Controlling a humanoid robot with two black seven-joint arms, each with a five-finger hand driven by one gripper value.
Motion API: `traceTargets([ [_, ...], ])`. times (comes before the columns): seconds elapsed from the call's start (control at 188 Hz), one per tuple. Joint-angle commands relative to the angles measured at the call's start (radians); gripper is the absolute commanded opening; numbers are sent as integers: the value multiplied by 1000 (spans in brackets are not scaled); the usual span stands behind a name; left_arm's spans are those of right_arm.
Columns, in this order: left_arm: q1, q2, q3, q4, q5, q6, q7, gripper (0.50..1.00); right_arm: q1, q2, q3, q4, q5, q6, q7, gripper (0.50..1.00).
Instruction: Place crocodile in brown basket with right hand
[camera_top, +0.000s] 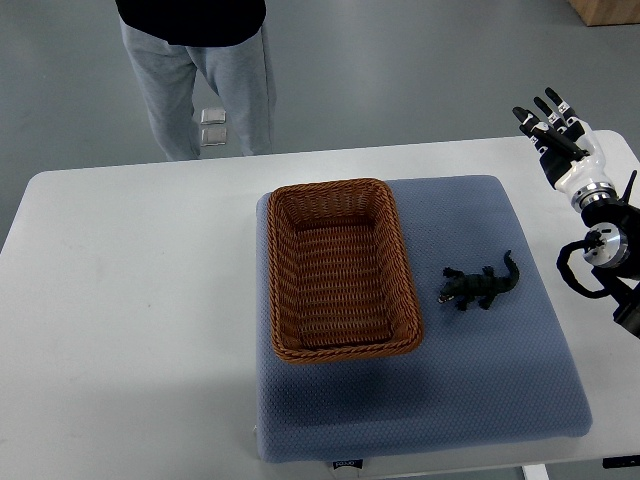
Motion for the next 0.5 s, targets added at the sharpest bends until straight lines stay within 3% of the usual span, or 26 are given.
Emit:
traceTargets([
  [0.0,0,0,0,0,0,0,0,1000,0,0,0,0,1,0,0,928],
  [0.495,0,0,0,-2,-2,2,-2,1000,0,0,0,0,1,3,1,928],
])
